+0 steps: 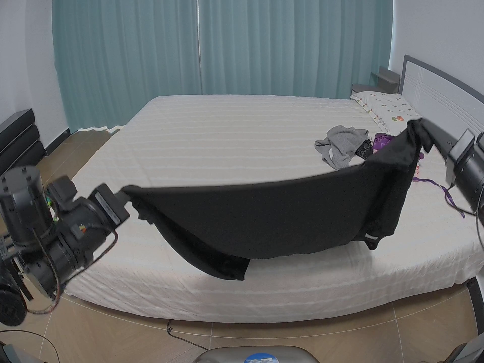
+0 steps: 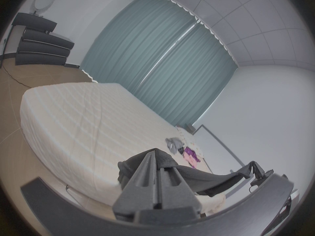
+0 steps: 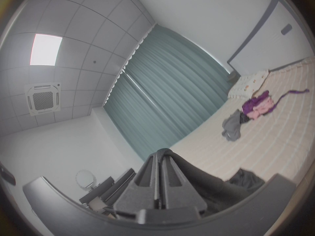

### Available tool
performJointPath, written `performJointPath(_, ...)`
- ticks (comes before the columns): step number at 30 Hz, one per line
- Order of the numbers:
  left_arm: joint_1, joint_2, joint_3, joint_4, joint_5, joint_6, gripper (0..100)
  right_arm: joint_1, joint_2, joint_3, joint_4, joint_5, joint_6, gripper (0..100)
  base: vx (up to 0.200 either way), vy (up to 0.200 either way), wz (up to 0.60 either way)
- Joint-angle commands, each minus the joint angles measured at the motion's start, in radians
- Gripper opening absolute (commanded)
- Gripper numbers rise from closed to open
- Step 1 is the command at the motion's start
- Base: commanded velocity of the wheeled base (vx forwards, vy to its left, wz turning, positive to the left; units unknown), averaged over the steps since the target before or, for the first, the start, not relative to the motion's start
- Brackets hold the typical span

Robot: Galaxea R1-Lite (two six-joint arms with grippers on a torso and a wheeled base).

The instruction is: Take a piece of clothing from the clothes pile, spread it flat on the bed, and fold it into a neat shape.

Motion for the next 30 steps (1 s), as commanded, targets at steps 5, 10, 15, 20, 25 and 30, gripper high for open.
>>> performJointPath(5,0.098,0.104,-0.262,0.099,-0.021,0.012,0,-0.116,0.175,-0.256,0.037,-0.005,-0.03,0,0.0,0.0,0.0)
performJointPath(10,0.118,0.253,-0.351,0.093,-0.032,0.009,0,-0.111,0.333,-0.365,0.036,-0.025,-0.04,0,0.08,0.0,0.0)
performJointPath(15,0.158,0.371,-0.413,0.09,-0.075,0.005,0,-0.113,0.47,-0.402,0.0,-0.028,-0.067,0,0.2,0.0,0.0)
performJointPath(20,0.21,0.469,-0.483,0.088,-0.079,0.006,0,-0.123,0.614,-0.497,-0.024,-0.039,-0.07,0,0.2,0.0,0.0)
performJointPath(25,0.241,0.556,-0.556,0.088,-0.139,0.006,0,-0.128,0.712,-0.588,-0.021,-0.052,-0.073,0,0.2,0.0,0.0)
performJointPath(30,0.25,0.655,-0.601,0.087,-0.168,0.005,0,-0.126,0.787,-0.604,-0.024,-0.052,-0.1,0,0.2,0.0,0.0)
